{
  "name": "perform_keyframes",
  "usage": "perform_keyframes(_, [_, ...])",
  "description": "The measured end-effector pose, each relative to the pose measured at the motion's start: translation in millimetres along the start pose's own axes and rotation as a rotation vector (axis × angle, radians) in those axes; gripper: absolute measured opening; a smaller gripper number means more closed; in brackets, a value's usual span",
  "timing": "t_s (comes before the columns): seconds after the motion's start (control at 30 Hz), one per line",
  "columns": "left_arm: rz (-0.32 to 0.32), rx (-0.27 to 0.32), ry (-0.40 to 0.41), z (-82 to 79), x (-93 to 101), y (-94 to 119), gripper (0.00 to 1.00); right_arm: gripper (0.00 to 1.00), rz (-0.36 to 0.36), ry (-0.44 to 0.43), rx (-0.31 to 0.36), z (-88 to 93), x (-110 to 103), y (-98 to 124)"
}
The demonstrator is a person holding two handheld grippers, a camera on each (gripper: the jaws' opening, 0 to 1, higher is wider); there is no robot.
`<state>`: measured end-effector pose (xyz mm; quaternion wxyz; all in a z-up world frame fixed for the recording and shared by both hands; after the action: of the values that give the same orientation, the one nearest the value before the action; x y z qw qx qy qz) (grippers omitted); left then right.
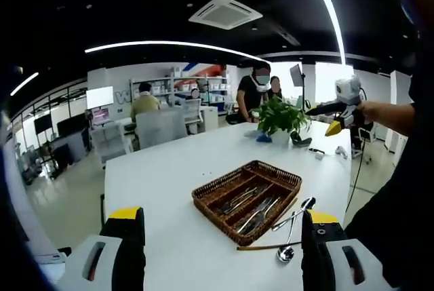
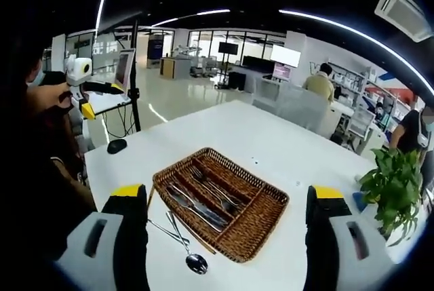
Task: Arrange the knives, forks, and spoons in their matching storage slots by inserting each utensil handle-first until every utensil is classified and aligned in the correct compartment
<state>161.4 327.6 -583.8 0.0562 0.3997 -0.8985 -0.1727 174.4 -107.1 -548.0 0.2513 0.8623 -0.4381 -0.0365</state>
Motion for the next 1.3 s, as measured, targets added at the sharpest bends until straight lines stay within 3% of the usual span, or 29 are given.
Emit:
perform_keyframes(0.27, [-0.009, -0.025, 0.019, 4.0, -2.3, 3.8, 1.0, 0.99, -0.019, 0.03, -0.003, -0.9, 7.4, -3.6])
perform_keyframes(0.33, [-0.007, -0.028, 0.004, 4.0, -0.7, 5.3, 1.0, 0.98, -0.058, 0.034, 0.001, 6.1, 6.1, -7.8])
perform_keyframes(0.63, [0.013, -0.068, 0.027, 15.8, 2.3, 0.9, 1.0, 0.95, -0.094, 0.058, -0.048, 42.5, 1.6, -31.2])
perform_keyframes(0.93, [0.018, -0.078, 0.023, 14.1, 6.0, -0.9, 1.0, 0.85, -0.149, 0.106, -0.102, 75.4, -7.6, -49.7])
perform_keyframes(1.3, [0.019, -0.084, 0.006, 14.9, 10.9, 1.1, 1.0, 0.8, -0.217, 0.142, -0.153, 101.2, -25.7, -64.5])
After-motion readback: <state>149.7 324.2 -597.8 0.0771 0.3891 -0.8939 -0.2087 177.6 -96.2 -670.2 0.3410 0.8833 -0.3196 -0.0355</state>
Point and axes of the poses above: the point that each gripper's makers call its tool centre point, and the gripper's own axes: y roughly backward along the fingers, x roughly to its right, z roughly out of its underside, the point moved 8 cm from there along y, roughly backward along the fingers, and after that the axes turned 1 degree about -z, right-handed, at the moved point
